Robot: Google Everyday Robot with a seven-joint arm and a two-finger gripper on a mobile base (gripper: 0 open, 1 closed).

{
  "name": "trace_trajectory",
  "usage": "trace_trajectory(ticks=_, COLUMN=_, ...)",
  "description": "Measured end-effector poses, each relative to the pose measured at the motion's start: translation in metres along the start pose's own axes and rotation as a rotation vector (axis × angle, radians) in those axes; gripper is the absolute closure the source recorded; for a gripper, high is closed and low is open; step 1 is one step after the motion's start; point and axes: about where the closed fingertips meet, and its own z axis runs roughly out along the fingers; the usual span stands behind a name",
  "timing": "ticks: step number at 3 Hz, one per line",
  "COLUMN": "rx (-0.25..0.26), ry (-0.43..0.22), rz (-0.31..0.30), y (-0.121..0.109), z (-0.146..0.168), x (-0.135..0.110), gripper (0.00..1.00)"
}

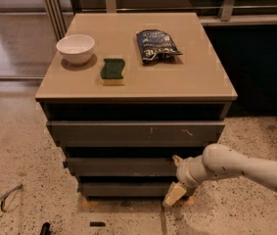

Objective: Open middle drawer

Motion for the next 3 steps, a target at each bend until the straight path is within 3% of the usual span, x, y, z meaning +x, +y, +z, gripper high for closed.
trace_trajectory(ticks=1, rx=-0.046, ry=-0.004, rz=-0.05, y=-0.0229, z=0.0452, x=-0.017, gripper=0.0)
trace_trajectory(ticks=3, rx=-0.063, ry=0.006, rz=-0.042, y=-0.0185, z=0.0451, x=-0.016, gripper=0.0)
